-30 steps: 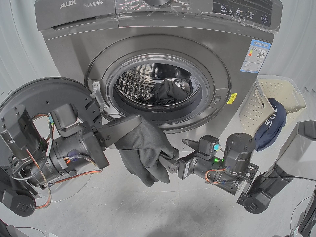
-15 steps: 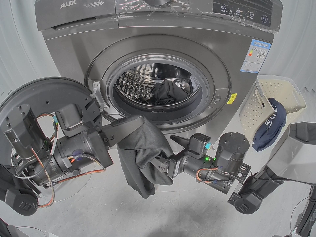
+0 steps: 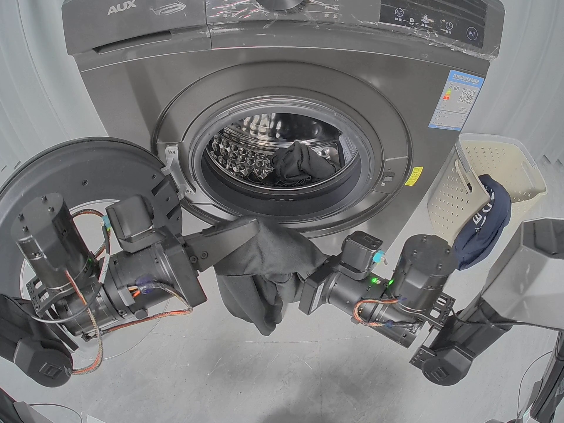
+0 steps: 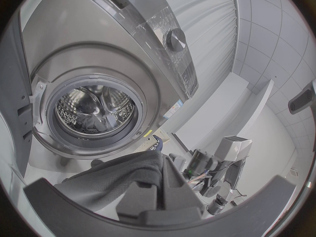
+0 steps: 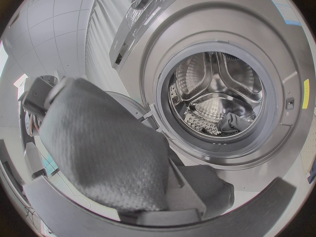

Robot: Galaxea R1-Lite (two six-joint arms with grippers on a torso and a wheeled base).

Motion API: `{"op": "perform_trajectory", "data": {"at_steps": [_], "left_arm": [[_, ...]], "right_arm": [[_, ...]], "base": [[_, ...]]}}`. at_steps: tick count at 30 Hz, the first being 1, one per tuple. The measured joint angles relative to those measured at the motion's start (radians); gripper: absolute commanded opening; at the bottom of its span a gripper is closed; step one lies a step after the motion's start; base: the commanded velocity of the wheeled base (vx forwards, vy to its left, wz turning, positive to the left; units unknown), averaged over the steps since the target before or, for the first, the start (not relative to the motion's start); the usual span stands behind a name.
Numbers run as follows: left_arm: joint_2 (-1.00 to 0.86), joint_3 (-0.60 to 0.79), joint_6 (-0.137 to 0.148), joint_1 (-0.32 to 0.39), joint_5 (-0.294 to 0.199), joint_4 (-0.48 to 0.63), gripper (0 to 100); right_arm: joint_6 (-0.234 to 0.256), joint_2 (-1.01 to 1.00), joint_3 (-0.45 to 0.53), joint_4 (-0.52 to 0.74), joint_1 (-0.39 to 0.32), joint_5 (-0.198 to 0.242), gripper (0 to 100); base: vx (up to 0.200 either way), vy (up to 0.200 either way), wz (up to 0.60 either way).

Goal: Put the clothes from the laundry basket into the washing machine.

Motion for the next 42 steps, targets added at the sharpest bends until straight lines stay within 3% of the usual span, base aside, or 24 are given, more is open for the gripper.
{"op": "perform_trajectory", "data": {"at_steps": [2, 3, 8, 15, 22, 28, 36, 42], "left_arm": [[0.009, 0.0, 0.0, 0.0, -0.004, 0.0, 0], [0.013, 0.0, 0.0, 0.0, -0.007, 0.0, 100], [0.053, -0.02, -0.003, 0.002, -0.023, 0.001, 100], [0.149, -0.039, 0.001, 0.024, 0.052, -0.02, 100], [0.19, -0.013, 0.007, 0.057, 0.056, -0.109, 100], [0.172, 0.063, 0.055, 0.043, 0.048, -0.131, 100], [0.165, 0.146, 0.131, -0.049, 0.043, -0.148, 100], [0.221, 0.134, 0.174, -0.064, 0.053, -0.196, 100]], "right_arm": [[0.0, -0.028, 0.023, 0.002, 0.008, -0.001, 0], [0.0, -0.039, 0.032, 0.003, 0.011, -0.002, 0], [0.0, -0.115, 0.092, 0.008, 0.042, -0.006, 0], [0.001, -0.181, 0.137, 0.016, 0.055, -0.011, 0], [0.0, -0.201, 0.129, 0.051, 0.017, -0.045, 0], [0.0, -0.193, 0.088, 0.071, -0.003, -0.086, 0], [0.002, -0.157, 0.034, 0.074, -0.01, -0.1, 0], [0.005, -0.142, 0.019, 0.073, -0.003, -0.103, 0]], "base": [[0.0, 0.0, 0.0], [0.0, 0.0, 0.0], [0.0, 0.0, 0.0], [0.0, 0.0, 0.0], [0.0, 0.0, 0.0], [0.0, 0.0, 0.0], [0.0, 0.0, 0.0], [0.0, 0.0, 0.0]]}}
